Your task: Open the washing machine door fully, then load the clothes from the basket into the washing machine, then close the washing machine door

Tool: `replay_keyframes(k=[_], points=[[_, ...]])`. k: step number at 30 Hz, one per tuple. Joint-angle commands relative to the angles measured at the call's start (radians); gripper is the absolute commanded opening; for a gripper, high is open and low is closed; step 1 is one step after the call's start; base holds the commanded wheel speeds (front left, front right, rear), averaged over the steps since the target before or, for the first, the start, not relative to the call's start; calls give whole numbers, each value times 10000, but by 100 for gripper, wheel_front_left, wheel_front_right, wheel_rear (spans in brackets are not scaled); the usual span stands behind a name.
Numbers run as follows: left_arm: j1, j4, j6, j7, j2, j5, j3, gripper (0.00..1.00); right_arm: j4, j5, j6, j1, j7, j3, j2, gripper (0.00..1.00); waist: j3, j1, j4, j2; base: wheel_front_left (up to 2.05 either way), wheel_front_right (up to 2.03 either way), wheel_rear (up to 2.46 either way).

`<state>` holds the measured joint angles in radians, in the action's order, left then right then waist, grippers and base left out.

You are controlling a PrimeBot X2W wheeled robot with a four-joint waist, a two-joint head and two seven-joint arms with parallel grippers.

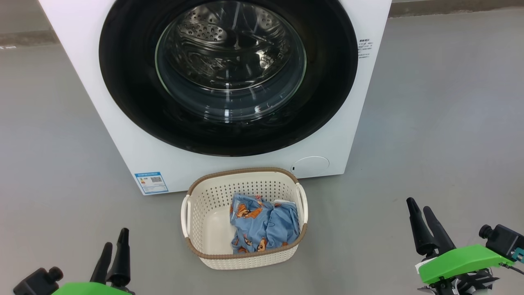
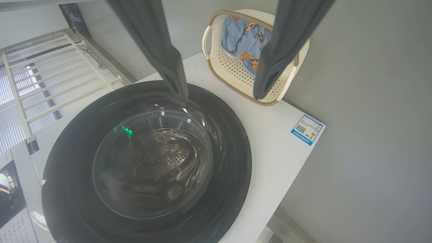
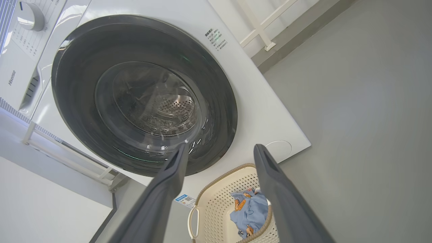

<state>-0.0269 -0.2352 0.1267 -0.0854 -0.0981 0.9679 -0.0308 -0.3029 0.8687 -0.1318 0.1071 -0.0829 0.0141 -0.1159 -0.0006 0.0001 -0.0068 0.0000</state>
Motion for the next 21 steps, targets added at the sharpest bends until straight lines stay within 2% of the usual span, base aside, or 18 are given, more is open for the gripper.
replay_keyframes(k=[1,21], points=[[-450,289,25,-164,-270,-422,131,100,278,-472,6,487,-200,-191,-159,100,-10,-1,-15,0,0,0,0],[-580,-482,30,-724,-492,-2381,-109,100,-936,-2460,8,1125,-738,-776,-408,100,-162,-1,-30,0,0,0,0]])
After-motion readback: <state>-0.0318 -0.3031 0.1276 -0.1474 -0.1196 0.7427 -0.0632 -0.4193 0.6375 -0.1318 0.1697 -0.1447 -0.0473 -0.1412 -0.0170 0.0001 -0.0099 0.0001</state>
